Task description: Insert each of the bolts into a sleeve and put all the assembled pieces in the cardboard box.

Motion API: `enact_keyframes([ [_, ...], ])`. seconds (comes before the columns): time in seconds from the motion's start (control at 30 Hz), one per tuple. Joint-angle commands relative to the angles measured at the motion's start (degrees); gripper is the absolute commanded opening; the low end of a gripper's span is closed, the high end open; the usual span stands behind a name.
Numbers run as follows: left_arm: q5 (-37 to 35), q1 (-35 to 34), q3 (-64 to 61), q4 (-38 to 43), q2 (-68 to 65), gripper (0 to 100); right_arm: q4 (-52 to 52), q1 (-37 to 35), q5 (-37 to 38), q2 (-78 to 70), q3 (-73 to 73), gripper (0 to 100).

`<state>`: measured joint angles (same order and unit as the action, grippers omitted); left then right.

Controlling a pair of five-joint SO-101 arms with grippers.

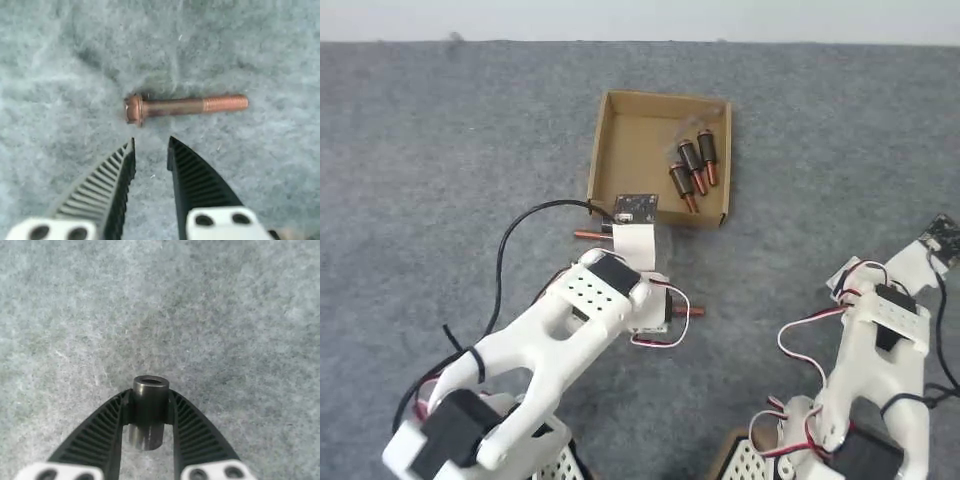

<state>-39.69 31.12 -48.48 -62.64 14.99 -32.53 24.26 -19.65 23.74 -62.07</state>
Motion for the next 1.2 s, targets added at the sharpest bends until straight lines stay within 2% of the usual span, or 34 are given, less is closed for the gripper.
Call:
enact_keyframes([
  [0.0,-0.9,0.2,-1.5,2.7,2.6,6,0.8,-0.6,1.1,2.9,0.3,0.7],
  [0.07,-0.9,0.0,-3.3,5.5,2.6,0,0.7,-0.6,1.1,2.9,0.3,0.7],
  [0.53,-0.9,0.1,-4.6,10.9,-0.1,1,0.6,-0.6,1.1,2.9,0.3,0.7],
  [0.67,-0.9,-0.3,-0.7,10.9,-6.9,1,0.6,-0.4,1.1,2.9,0.3,0.7],
  [0.83,-0.9,-4.3,5.5,10.6,-14.1,1,0.6,-0.4,1.1,2.9,0.3,0.7],
  [1.17,-1.0,-6.6,15.8,12.9,-19.8,1,0.7,-0.3,1.2,2.9,0.3,0.7],
])
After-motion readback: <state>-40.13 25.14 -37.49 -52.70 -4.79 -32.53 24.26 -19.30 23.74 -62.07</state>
